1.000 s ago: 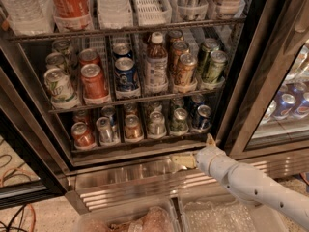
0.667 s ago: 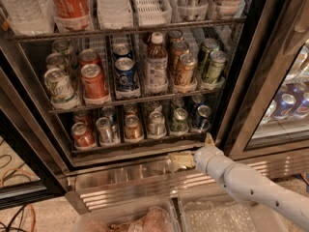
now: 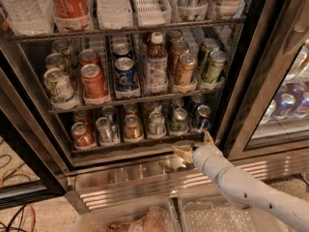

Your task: Pick pepsi can from bottom shelf of fridge

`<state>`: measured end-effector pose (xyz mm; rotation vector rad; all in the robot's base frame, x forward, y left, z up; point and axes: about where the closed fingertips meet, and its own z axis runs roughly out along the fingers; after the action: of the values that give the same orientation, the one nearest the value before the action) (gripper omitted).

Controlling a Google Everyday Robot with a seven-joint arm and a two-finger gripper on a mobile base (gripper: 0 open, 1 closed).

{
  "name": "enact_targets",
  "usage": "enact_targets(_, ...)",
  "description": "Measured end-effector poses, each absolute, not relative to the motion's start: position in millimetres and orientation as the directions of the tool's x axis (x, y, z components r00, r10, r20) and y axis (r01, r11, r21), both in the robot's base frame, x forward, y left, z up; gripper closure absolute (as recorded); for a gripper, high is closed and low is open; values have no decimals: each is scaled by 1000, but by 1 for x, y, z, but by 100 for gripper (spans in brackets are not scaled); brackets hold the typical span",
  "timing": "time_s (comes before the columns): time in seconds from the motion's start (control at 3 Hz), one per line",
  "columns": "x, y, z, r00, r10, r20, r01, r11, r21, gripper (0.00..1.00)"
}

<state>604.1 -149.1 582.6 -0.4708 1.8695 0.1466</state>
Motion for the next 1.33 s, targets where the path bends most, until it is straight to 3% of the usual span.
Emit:
enact_targets(0.33,613,-157,585,-247,-234,-940,-315,937,-150,11)
enact_targets(1.0,627,-174,588,-213,-201,-956,-191,968,-161,41)
enact_targets(1.33,631,-180,590,-201,-200,-959,-156,973,-170,41)
